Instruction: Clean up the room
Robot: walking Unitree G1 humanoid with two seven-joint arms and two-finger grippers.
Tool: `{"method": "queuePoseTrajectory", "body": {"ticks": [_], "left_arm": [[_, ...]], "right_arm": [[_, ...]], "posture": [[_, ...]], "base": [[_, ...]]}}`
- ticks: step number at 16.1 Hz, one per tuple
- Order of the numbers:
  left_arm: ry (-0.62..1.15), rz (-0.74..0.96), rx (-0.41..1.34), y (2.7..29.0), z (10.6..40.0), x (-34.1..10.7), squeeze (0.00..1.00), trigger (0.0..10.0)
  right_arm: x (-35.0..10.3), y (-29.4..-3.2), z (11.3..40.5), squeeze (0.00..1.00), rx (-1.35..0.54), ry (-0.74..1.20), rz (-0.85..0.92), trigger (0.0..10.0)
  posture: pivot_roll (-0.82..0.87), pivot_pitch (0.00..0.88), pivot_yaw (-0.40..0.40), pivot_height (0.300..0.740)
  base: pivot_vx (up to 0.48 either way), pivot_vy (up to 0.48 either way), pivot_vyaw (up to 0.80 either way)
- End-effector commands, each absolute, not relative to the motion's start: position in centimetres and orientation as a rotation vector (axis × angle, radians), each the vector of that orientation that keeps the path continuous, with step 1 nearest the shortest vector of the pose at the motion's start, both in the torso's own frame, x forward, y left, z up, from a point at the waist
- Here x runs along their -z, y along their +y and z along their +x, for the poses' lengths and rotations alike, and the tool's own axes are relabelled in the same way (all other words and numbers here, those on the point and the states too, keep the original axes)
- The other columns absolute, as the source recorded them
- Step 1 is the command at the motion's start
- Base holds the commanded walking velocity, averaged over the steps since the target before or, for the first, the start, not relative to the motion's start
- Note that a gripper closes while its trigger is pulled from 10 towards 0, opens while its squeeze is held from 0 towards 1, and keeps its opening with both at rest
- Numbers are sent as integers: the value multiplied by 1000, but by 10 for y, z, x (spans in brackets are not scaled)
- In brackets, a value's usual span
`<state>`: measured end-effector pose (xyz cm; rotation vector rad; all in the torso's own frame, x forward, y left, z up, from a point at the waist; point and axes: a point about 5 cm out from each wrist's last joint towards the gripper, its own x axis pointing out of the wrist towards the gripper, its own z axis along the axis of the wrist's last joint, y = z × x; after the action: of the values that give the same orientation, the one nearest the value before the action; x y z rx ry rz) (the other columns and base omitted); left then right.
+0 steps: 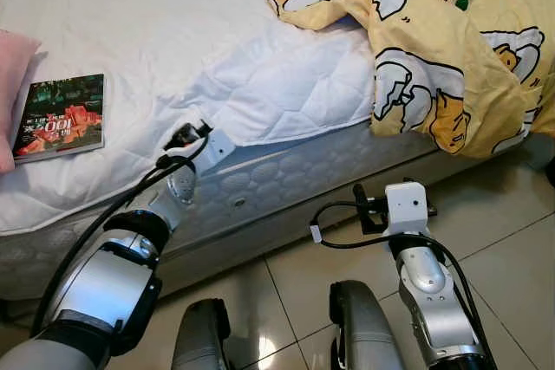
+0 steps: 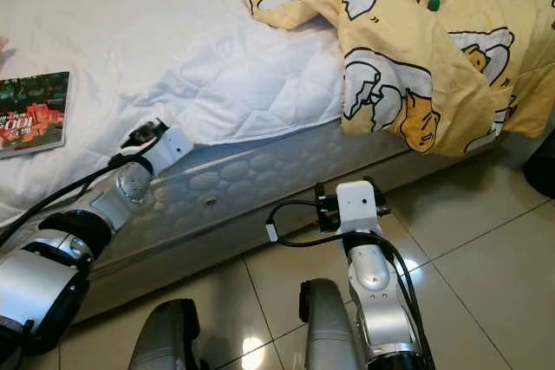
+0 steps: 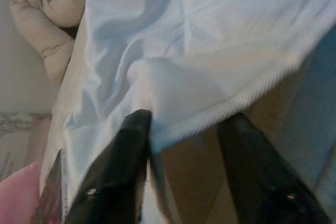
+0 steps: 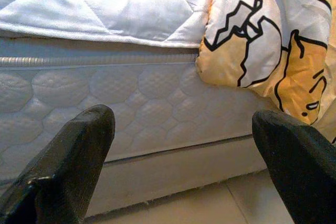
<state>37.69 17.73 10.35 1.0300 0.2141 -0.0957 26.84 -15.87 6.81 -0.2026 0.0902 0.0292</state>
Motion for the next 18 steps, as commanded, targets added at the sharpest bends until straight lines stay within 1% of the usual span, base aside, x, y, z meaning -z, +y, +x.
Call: {"method": "queuePoseTrajectory", "body": {"ticks": [1,3,4,5,9,13,15,18], "left_arm": [[214,1006,105,176,379,-107,0,0],[226,974,123,173,378,-104,0,0],[239,900,120,172,377,-102,0,0],[252,825,106,171,377,-101,0,10000],[273,742,128,168,372,-93,0,10000],[349,681,203,161,357,-67,0,10000],[414,670,292,149,338,-40,0,10000],[485,676,367,140,314,-12,0,10000]], "right_arm": [[-68,-155,270,0,-46,100,-198,10000],[-67,-154,271,0,-50,102,-198,10000],[-67,-154,271,0,-51,104,-198,10000],[-66,-154,271,0,-51,107,-198,10000],[-65,-154,271,0,-53,110,-198,10000],[-65,-154,270,0,-55,113,-198,10000],[-63,-153,267,0,-60,116,-197,10000],[-61,-152,263,0,-73,124,-200,10000]], "posture": [[-215,73,52,605],[-212,73,52,605],[-211,72,52,605],[-212,72,53,605],[-210,70,54,605],[-207,72,56,605],[-203,73,56,605],[-204,73,52,605]], "base": [[0,0,0],[0,0,0],[0,0,0],[0,0,0],[0,0,0],[0,0,0],[0,0,0],[0,0,0]]}}
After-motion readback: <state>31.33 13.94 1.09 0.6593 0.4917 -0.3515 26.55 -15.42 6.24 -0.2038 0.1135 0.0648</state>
